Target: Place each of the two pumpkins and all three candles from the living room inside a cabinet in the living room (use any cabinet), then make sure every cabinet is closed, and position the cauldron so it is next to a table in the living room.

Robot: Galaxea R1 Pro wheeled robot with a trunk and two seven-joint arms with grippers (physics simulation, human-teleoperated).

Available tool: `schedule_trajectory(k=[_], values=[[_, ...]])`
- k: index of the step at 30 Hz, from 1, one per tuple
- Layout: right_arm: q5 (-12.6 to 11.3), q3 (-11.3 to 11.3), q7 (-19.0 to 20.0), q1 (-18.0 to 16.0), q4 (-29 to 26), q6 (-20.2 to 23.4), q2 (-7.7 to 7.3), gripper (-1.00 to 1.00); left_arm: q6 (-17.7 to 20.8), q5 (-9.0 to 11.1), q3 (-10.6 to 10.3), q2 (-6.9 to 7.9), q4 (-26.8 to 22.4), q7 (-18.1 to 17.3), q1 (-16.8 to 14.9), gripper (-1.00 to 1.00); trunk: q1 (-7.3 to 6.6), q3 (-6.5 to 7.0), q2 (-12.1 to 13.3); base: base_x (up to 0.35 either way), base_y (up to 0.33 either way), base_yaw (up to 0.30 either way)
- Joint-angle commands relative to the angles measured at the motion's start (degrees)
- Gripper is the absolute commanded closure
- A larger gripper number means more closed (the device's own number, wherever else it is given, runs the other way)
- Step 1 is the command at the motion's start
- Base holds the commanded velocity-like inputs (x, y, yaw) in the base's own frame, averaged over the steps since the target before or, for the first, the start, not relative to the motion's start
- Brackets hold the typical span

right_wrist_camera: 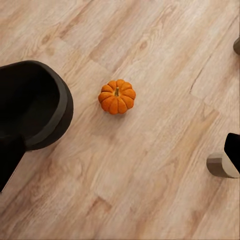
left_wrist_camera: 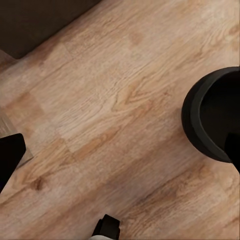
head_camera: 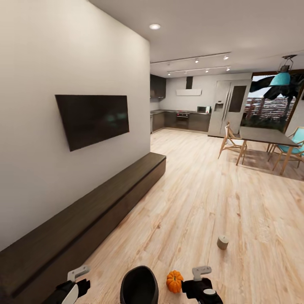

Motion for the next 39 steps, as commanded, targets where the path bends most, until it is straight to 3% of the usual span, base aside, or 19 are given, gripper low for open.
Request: schedule_trajectory(k=[1,9,16,24,32,39], values=[[0.3,0.2,-0.4,0.0,-0.1,0.1,-0.02,-1.00,0.1,0.6,0.0,0.00,-0.1,0.2,0.0,-1.00,0.00,-0.09,-0.1,-0.054,0.081,0.160],[0.3,0.2,-0.2,0.0,0.0,-0.9,-0.02,-1.00,-0.1,0.5,-0.1,-0.01,0.0,0.2,0.1,-1.00,0.00,-0.09,-0.1,-0.013,0.020,0.173],[0.3,0.2,-0.1,0.0,0.0,-1.0,-0.02,-1.00,-1.0,0.4,-0.5,-0.04,0.3,0.2,0.1,-1.00,0.00,-0.09,-0.1,0.129,0.001,0.017],[0.3,0.2,-0.1,0.0,0.0,-1.0,-0.02,-1.00,-1.5,0.5,-2.5,-0.13,1.0,0.2,0.1,-1.00,0.00,-0.09,-0.1,0.102,0.000,0.000],[0.3,0.3,-0.1,0.0,0.0,-1.4,0.02,-1.00,-1.5,0.5,-2.7,-0.14,1.1,0.2,0.1,-1.00,0.00,-0.09,-0.1,0.112,0.014,0.000],[0.3,0.3,-0.1,0.0,0.1,-2.7,0.06,-1.00,-2.6,0.4,-4.2,-1.36,1.1,0.2,0.1,-1.00,0.00,-0.09,-0.1,0.012,0.001,0.000]])
